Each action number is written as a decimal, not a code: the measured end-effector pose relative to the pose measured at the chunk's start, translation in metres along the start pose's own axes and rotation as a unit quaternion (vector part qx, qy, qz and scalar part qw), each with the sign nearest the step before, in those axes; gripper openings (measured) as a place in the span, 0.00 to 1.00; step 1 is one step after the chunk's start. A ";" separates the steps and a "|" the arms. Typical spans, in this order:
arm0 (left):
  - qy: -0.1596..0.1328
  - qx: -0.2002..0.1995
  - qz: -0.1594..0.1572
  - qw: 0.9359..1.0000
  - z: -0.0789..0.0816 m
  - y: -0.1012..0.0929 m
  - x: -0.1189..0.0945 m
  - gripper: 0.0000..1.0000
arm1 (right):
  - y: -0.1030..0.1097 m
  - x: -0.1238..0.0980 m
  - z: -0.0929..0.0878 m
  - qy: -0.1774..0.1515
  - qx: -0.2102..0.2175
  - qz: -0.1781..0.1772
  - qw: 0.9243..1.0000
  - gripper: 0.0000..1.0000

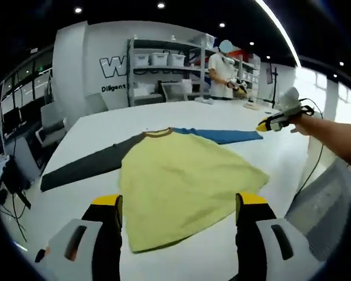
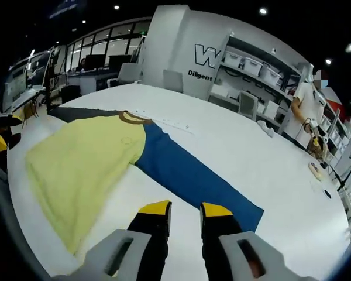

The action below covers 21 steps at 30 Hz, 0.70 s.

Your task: Fold the garment on the visible template until the final outline fits inside the template.

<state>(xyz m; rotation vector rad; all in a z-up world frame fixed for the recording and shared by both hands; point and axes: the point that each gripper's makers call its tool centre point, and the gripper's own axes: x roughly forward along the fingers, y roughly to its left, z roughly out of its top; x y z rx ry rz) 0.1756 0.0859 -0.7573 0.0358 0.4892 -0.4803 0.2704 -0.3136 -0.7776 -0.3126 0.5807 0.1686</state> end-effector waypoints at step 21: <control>-0.017 0.007 0.002 1.000 0.009 0.002 0.020 0.85 | -0.115 0.014 -0.066 0.035 0.180 -0.170 0.968 0.15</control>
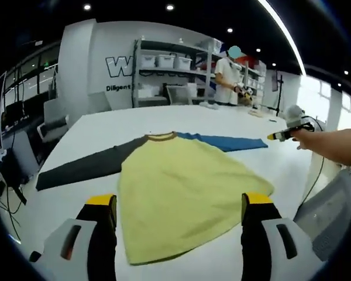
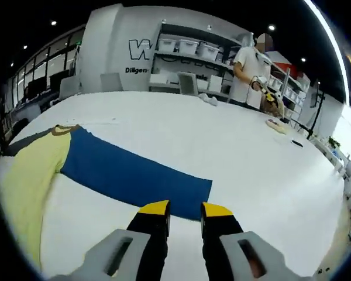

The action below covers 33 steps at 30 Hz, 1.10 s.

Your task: Fold the garment on the visible template until the final outline fits inside the template.

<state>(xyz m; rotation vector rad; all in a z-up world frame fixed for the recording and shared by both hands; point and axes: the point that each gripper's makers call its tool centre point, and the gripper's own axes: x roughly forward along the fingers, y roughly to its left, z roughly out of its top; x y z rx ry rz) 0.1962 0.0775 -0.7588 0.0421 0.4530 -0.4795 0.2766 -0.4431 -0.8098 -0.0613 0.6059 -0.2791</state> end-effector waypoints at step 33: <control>0.031 -0.001 -0.017 0.999 -0.014 -0.001 0.006 0.74 | -0.008 0.050 -0.028 0.045 0.101 -0.015 0.994 0.12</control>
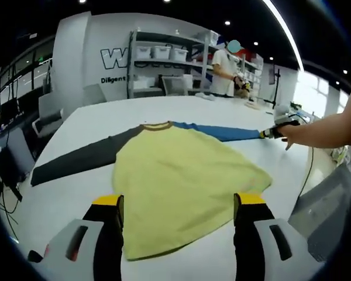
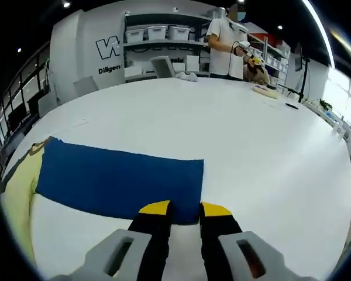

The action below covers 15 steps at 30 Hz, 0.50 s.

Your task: Fold the garment on the visible template until the final outline fits inside the template.

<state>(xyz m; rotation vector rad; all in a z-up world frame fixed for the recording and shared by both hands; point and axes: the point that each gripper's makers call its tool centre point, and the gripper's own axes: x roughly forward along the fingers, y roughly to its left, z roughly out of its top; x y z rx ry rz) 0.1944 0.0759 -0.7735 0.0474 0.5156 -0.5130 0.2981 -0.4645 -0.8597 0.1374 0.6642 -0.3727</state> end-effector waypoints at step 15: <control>0.013 0.010 -0.015 1.000 -0.006 -0.008 0.002 0.71 | -0.014 0.002 0.001 0.006 -0.049 -0.026 0.998 0.00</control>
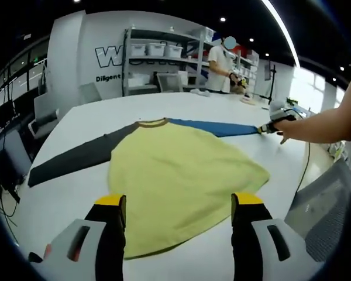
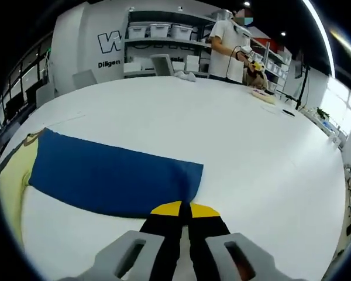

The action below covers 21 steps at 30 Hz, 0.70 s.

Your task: Fold the garment on the visible template until the final outline fits inside the template.

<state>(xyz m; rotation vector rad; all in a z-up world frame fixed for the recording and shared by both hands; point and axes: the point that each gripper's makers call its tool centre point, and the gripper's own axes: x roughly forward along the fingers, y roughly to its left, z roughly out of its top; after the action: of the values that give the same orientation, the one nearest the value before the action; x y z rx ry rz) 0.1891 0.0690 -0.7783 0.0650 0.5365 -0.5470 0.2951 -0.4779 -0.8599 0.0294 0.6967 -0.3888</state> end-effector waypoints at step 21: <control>0.011 0.005 -0.010 1.000 -0.004 -0.004 0.002 0.69 | -0.018 -0.009 0.039 -0.049 -0.027 -0.030 0.998 0.00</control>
<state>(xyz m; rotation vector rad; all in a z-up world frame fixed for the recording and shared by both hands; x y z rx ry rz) 0.1871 0.0653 -0.7825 0.0749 0.5574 -0.5690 0.3068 -0.4976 -0.8225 -0.0606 0.6119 -0.4262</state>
